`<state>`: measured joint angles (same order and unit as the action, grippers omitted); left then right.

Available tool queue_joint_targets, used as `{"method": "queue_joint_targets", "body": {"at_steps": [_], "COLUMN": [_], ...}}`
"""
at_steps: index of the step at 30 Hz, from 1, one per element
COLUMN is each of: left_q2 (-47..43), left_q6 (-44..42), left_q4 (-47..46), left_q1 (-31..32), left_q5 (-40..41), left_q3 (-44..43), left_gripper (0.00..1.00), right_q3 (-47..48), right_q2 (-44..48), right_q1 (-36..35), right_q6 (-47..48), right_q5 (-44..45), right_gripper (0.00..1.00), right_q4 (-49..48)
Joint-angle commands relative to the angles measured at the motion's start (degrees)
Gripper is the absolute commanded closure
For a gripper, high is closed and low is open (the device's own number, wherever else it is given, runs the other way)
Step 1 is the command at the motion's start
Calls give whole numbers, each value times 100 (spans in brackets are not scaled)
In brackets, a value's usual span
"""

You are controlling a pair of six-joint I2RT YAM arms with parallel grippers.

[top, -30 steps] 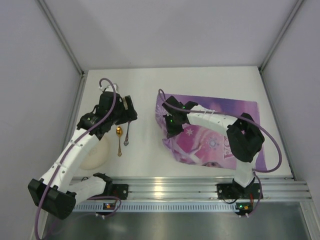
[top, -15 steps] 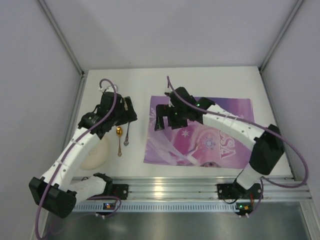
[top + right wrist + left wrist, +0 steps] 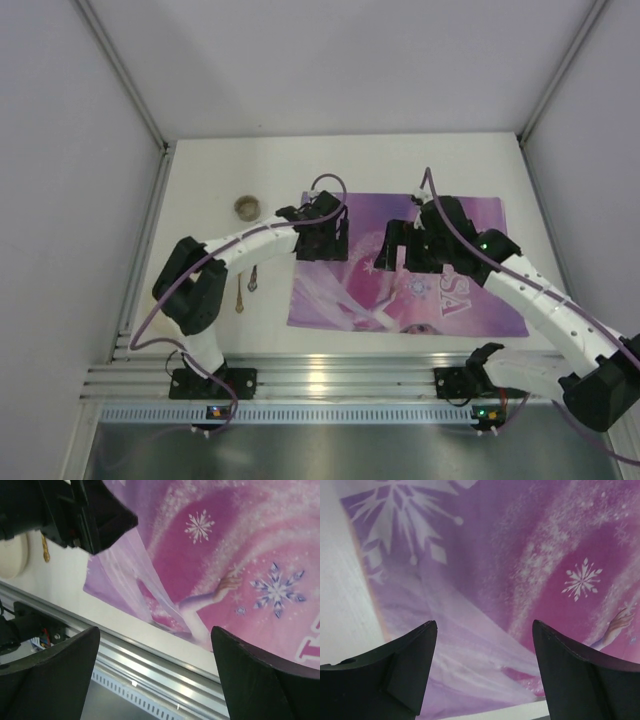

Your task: Set the dinner table for one person

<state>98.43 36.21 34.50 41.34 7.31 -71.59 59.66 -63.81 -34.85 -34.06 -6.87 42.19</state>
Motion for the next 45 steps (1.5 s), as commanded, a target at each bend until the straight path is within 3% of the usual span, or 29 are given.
{"method": "queue_joint_targets", "body": {"at_steps": [1, 2, 3, 6, 8, 14, 21, 33, 37, 41, 45], "left_q2": [508, 606, 677, 888, 1020, 1222, 1029, -95, -237, -351, -588], "left_q6": [176, 194, 220, 299, 361, 458, 589, 598, 668, 844, 1168], "left_q4": [-487, -575, -707, -988, -1085, -1323, -1420, -1350, -1279, -1270, -1130], "left_q1": [41, 49, 41, 32, -12, -109, -372, -1040, -1041, -1032, -970], "left_q5": [-282, -326, -344, -415, -467, -476, -371, -55, -28, -221, -213], "left_q3": [-662, -715, -785, -751, -638, -251, 408, 1666, 1798, 1903, 2061], "left_gripper": [18, 18, 18, 18, 19, 19, 20, 20, 20, 21, 21], "right_q3": [-243, -357, -411, -516, -534, -569, -657, -675, -666, -649, -631], "right_q2": [509, 684, 764, 993, 1090, 1204, 1213, 1073, 1029, 1002, 993], "right_q1": [162, 180, 189, 259, 312, 435, 470, 541, 558, 567, 585], "right_q6": [32, 5, -4, 5, 57, 146, 172, 339, 365, 383, 392], "right_q5": [63, 63, 81, 168, 230, 310, 283, 266, 239, 230, 230], "right_gripper": [9, 17, 33, 59, 73, 100, 100, 99, 89, 71, 67], "right_q4": [263, 315, 342, 509, 640, 790, 790, 755, 729, 720, 720]}}
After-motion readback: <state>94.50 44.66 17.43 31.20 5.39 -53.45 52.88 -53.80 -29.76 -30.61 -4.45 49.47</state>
